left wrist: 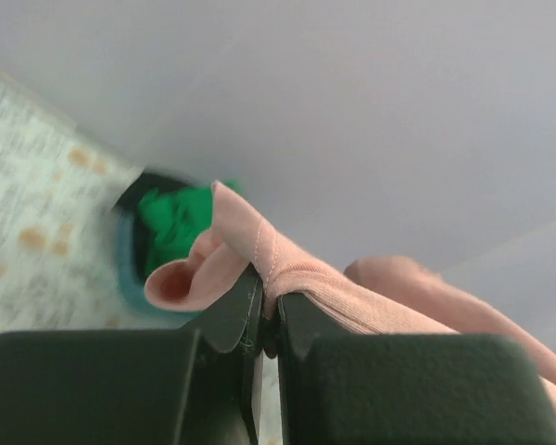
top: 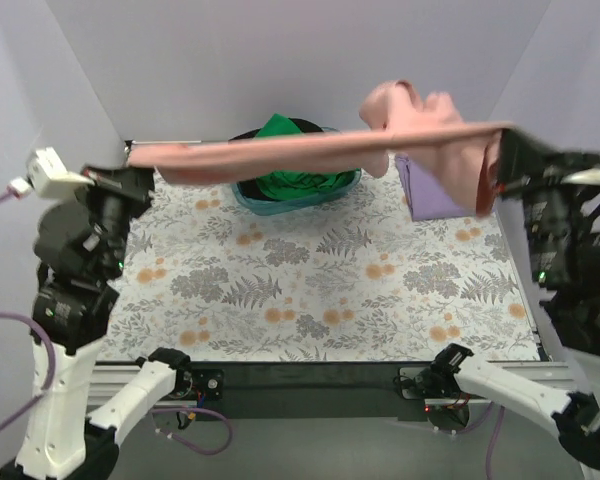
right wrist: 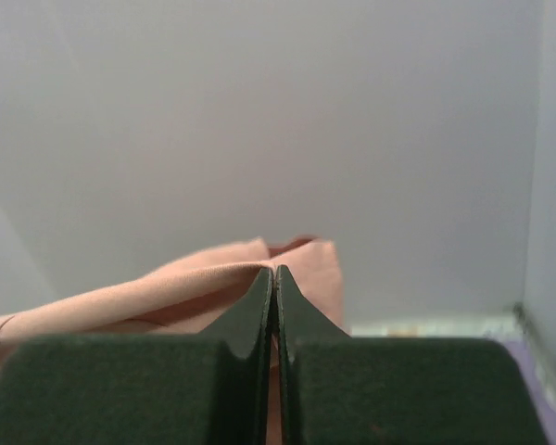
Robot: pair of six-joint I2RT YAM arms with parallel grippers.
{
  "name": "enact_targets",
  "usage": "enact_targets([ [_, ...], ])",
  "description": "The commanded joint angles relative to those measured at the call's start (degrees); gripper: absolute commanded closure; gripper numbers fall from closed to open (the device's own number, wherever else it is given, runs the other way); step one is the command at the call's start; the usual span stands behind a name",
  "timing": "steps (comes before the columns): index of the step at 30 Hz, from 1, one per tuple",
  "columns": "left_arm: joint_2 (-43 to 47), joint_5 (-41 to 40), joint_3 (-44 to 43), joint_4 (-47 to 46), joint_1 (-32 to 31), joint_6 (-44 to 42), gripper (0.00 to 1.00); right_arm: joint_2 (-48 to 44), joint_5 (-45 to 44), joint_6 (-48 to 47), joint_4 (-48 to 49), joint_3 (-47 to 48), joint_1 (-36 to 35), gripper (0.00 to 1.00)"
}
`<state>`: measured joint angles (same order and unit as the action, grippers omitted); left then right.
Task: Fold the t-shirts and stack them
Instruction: Flatten the tshirt out
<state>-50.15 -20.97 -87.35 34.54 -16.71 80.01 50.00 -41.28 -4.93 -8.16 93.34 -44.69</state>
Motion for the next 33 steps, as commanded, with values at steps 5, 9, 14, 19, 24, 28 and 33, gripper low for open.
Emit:
enact_targets([
  [5, 13.9, 4.4, 36.4, 5.4, 0.3, 13.7, 1.0, -24.6, 11.5, 33.4, -13.2, -41.2, 0.0, 0.99],
  [9, 17.2, 4.8, 40.9, 12.6, 0.3, 18.6, 1.0, -30.1, 13.8, 41.3, -18.5, -48.4, 0.0, 0.99],
  [14, 17.1, 3.4, 35.9, 17.1, 0.3, 18.3, 1.0, -32.0, 14.3, 41.8, -21.2, -44.8, 0.0, 0.99],
  [19, 16.8, 5.3, 26.5, 19.6, 0.3, 16.7, 1.0, -29.6, 16.4, 37.7, -21.5, -34.5, 0.0, 0.99],
  [24, 15.9, 13.9, 11.5, 14.1, 0.3, 12.0, 1.0, -23.2, 22.6, 28.3, -19.7, -15.0, 0.1, 0.99],
  [28, 11.9, 18.1, -4.8, 12.9, 0.3, 9.0, 1.0, -15.5, 29.1, 23.8, -18.2, 2.2, 0.1, 0.99],
  [33, 7.5, 20.9, -20.7, 11.8, 0.3, 6.8, 1.0, -10.0, 36.8, 22.1, -16.4, 16.5, 0.4, 0.99],
])
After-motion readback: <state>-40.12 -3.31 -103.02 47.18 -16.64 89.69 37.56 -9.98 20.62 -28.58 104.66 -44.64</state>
